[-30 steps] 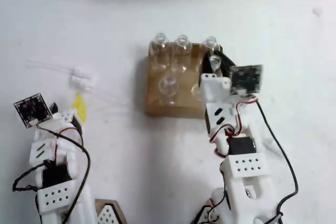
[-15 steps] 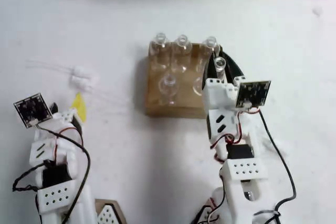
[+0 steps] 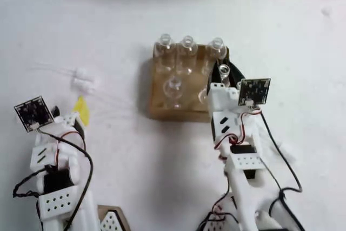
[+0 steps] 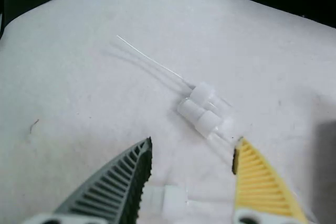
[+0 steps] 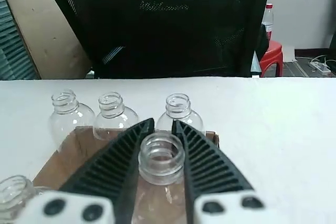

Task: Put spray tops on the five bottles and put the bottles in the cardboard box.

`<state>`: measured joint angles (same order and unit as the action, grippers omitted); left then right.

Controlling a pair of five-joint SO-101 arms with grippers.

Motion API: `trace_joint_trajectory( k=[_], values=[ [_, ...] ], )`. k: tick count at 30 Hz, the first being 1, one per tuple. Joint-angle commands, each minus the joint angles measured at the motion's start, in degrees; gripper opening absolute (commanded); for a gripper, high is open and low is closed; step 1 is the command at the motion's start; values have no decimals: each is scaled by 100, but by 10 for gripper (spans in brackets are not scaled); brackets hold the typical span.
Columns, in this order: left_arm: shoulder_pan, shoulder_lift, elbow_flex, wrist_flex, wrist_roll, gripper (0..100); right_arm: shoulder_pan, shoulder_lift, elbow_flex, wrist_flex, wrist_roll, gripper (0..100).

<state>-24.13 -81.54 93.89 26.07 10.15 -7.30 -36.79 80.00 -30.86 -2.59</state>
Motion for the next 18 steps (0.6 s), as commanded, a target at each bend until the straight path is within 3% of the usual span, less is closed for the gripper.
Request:
trace_joint_trajectory(
  k=[1, 18],
  values=[
    [57, -110, -70, -149, -62, 238, -13, 558, -132, -620, 97, 17],
    [330, -110, -44, -149, -457, 238, -171, 813, -44, -585, 105, 40]
  ],
)
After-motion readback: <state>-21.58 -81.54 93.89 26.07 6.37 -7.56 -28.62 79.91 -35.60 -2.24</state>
